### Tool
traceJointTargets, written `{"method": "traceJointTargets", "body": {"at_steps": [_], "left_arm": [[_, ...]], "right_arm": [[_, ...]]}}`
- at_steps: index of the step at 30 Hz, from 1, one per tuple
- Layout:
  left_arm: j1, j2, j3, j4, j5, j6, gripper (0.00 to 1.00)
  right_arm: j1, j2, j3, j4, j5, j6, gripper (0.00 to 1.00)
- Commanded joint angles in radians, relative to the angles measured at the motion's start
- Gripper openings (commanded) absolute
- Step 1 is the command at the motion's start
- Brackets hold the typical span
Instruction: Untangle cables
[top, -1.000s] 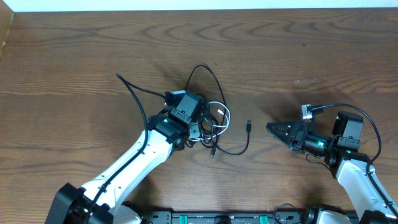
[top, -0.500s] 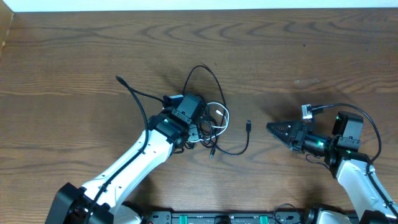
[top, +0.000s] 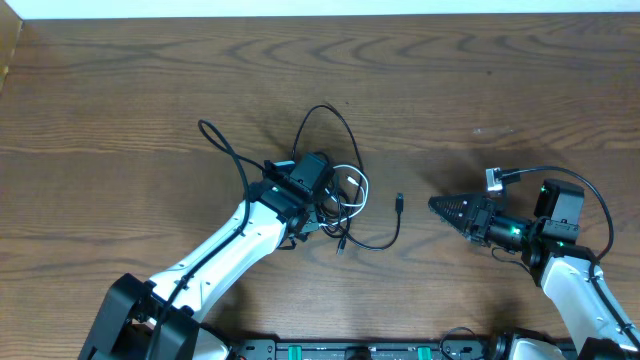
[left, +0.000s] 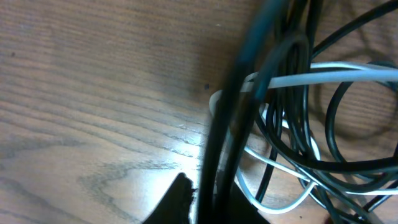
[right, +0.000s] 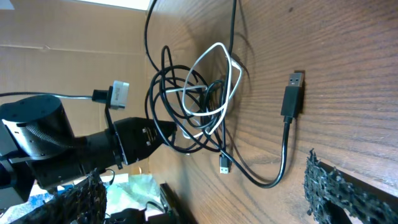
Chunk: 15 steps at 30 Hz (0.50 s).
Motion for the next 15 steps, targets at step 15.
{"method": "traceJointTargets", "body": {"at_steps": [15], "left_arm": [[0.0, -0.108, 0.048, -0.017, -0.072, -0.086, 0.07]], "right_arm": [[-0.003, 0.0, 0.002, -0.007, 0.001, 0.003, 0.99]]}}
